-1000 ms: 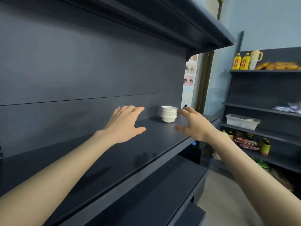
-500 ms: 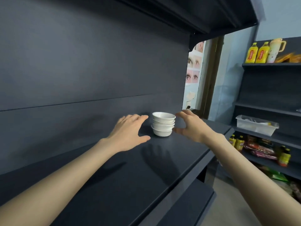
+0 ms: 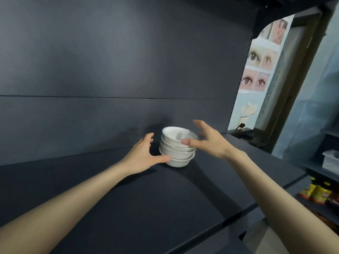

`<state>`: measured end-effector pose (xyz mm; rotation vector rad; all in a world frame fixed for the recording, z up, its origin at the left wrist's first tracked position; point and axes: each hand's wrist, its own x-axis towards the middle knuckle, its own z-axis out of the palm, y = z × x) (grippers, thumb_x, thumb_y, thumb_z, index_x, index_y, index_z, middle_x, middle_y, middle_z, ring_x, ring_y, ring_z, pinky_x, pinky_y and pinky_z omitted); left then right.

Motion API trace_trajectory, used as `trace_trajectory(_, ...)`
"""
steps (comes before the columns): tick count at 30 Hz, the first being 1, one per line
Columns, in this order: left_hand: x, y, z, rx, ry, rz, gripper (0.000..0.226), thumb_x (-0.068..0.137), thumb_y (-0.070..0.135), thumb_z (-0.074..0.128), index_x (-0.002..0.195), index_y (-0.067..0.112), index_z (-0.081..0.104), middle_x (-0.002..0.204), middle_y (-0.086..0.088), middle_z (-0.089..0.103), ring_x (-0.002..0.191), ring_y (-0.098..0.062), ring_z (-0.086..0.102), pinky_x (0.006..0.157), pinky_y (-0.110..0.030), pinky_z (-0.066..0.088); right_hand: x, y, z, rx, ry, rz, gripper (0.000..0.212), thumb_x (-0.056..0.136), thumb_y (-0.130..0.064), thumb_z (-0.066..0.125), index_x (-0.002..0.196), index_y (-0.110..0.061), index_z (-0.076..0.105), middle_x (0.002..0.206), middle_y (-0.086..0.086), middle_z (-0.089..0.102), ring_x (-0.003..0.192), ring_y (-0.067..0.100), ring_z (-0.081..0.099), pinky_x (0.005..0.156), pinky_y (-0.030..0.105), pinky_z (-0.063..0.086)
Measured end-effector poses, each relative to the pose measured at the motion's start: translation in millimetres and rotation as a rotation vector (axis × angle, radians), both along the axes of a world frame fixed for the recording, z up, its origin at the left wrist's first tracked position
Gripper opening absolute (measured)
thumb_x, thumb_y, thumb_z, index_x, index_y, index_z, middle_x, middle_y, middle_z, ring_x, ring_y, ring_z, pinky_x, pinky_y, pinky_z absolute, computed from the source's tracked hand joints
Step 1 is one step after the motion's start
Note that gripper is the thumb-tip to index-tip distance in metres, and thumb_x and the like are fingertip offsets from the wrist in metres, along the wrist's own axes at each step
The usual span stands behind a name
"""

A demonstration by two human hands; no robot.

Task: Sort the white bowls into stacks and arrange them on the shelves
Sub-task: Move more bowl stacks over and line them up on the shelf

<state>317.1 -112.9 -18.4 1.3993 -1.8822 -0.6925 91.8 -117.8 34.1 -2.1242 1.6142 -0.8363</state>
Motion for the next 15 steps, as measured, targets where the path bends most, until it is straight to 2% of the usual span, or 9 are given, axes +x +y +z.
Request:
trace_trajectory(2,-11,-7,-7,0.039,0.092,0.038,0.108,0.069,0.047,0.08,0.152,0.017,0.017,0.153,0.001,0.033,0.135,-0.011,0.038,0.104,-0.024,0.033,-6,-14,-4,0.047,-0.084,0.068,0.099,0.07,-0.056,0.075,0.149,-0.026,0.023,0.154,-0.003,0.03,0.133,0.018,0.042,0.108,0.037,0.038)
trace_trajectory(5,-25,-15,-11,0.083,0.175,0.057,0.107,0.068,0.042,0.083,0.151,0.016,0.019,0.149,0.006,0.037,0.131,-0.005,0.04,0.107,-0.027,0.036,-12,-30,-10,0.106,-0.157,0.155,0.099,0.072,-0.049,0.077,0.15,-0.027,0.02,0.153,-0.003,0.029,0.136,0.015,0.036,0.108,0.031,0.035)
trace_trajectory(7,-34,-18,-9,0.1,0.239,0.035,0.102,0.066,0.038,0.086,0.147,0.019,0.026,0.132,0.02,0.046,0.115,0.007,0.045,0.097,-0.02,0.043,-14,-39,-13,0.143,-0.195,0.219,0.1,0.071,-0.045,0.078,0.15,-0.026,0.019,0.151,-0.001,0.032,0.132,0.012,0.039,0.104,0.028,0.036)
trace_trajectory(9,-40,-20,-9,0.116,0.294,0.029,0.102,0.058,0.043,0.088,0.141,0.022,0.033,0.119,0.028,0.05,0.105,0.014,0.048,0.082,-0.012,0.043,-15,-44,-15,0.175,-0.223,0.273,0.104,0.067,-0.043,0.08,0.151,-0.026,0.019,0.145,-0.003,0.037,0.124,0.009,0.044,0.098,0.022,0.036)
trace_trajectory(11,-44,-22,-11,0.121,0.328,0.042,0.098,0.051,0.047,0.085,0.134,0.023,0.039,0.116,0.025,0.055,0.103,0.013,0.051,0.078,-0.012,0.044,-16,-47,-17,0.176,-0.245,0.299,0.11,0.06,-0.044,0.081,0.15,-0.026,0.02,0.14,-0.006,0.041,0.121,0.01,0.048,0.096,0.02,0.038)
trace_trajectory(15,-46,-29,-18,0.111,0.4,0.071,0.098,0.04,0.053,0.083,0.126,0.023,0.046,0.116,0.018,0.062,0.106,0.006,0.058,0.083,-0.015,0.047,-17,-54,-18,0.147,-0.283,0.307,0.102,0.067,-0.033,0.083,0.149,-0.026,0.023,0.131,-0.005,0.045,0.116,0.011,0.052,0.087,0.016,0.041)
